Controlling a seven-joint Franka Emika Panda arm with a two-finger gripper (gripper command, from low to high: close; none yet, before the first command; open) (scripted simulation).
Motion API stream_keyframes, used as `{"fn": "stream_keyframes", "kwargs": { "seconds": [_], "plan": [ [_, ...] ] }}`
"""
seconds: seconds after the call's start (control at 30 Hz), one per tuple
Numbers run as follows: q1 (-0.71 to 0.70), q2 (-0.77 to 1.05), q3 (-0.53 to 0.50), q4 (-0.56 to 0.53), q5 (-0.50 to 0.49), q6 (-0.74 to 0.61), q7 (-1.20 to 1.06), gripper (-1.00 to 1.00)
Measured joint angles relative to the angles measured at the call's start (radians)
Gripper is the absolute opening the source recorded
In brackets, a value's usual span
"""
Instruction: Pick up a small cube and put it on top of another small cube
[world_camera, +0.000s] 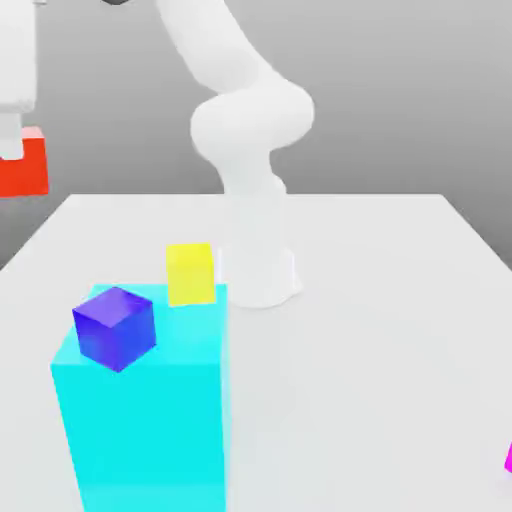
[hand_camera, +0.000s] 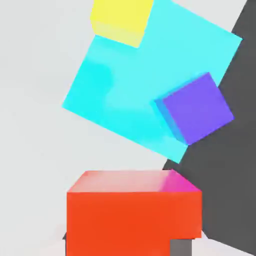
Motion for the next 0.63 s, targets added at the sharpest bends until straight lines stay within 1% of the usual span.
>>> {"fn": "stream_keyframes", "kwargs": {
  "seconds": [0.1, 0.17, 0.27, 0.3, 0.47, 0.5, 0.57, 0.63],
  "plan": [
    [0.065, 0.068, -0.039, 0.001, 0.060, 0.031, 0.090, -1.00],
    [0.114, 0.116, -0.083, -0.007, 0.098, 0.067, 0.138, -1.00],
    [0.167, 0.156, -0.172, -0.070, 0.101, 0.175, 0.157, -1.00],
    [0.181, 0.166, -0.202, -0.094, 0.095, 0.212, 0.160, 1.00],
    [0.181, 0.166, -0.202, -0.094, 0.095, 0.212, 0.160, 1.00],
    [0.189, 0.170, -0.217, -0.105, 0.093, 0.232, 0.162, 1.00],
    [0.176, 0.161, -0.187, -0.081, 0.100, 0.195, 0.160, 1.00],
    [0.151, 0.144, -0.133, -0.035, 0.109, 0.122, 0.160, 1.00]
  ]
}}
